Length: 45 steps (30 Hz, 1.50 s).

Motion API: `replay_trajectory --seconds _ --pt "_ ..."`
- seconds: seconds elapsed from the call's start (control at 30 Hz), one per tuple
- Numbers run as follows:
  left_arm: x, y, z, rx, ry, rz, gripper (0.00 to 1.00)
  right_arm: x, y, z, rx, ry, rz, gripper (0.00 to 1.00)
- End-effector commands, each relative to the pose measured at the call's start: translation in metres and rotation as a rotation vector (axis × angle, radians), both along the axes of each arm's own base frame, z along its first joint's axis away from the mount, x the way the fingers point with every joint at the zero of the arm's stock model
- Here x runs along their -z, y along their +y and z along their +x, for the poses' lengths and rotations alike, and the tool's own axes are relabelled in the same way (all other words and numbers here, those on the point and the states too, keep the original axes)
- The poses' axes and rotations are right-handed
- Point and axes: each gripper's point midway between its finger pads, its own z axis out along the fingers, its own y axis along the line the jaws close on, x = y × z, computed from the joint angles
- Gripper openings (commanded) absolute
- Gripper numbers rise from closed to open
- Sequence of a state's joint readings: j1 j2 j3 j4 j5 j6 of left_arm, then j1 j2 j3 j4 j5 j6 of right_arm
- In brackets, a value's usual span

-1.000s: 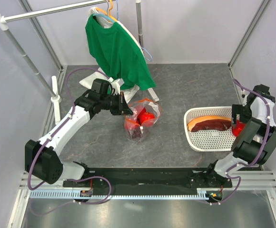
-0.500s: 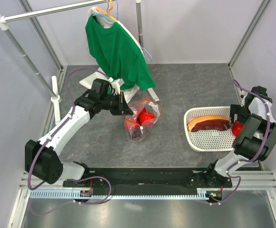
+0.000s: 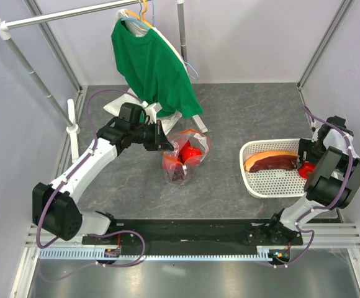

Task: Place the food in the zip-top bag and seal the zipper
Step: Pick up the fake vegetable from the bin, then place the fake vegetable in the zipper food storage bag.

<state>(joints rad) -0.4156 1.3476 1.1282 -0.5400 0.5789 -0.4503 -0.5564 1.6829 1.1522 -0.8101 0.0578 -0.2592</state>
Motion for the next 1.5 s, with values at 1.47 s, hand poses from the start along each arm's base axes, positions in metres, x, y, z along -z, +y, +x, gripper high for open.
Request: replay_trajectory --seconds 1.47 --pt "-0.016 0.000 0.000 0.038 -0.044 -0.015 0.02 -0.264 0.462 0.045 -0.972 -0.759 0.811 0.59"
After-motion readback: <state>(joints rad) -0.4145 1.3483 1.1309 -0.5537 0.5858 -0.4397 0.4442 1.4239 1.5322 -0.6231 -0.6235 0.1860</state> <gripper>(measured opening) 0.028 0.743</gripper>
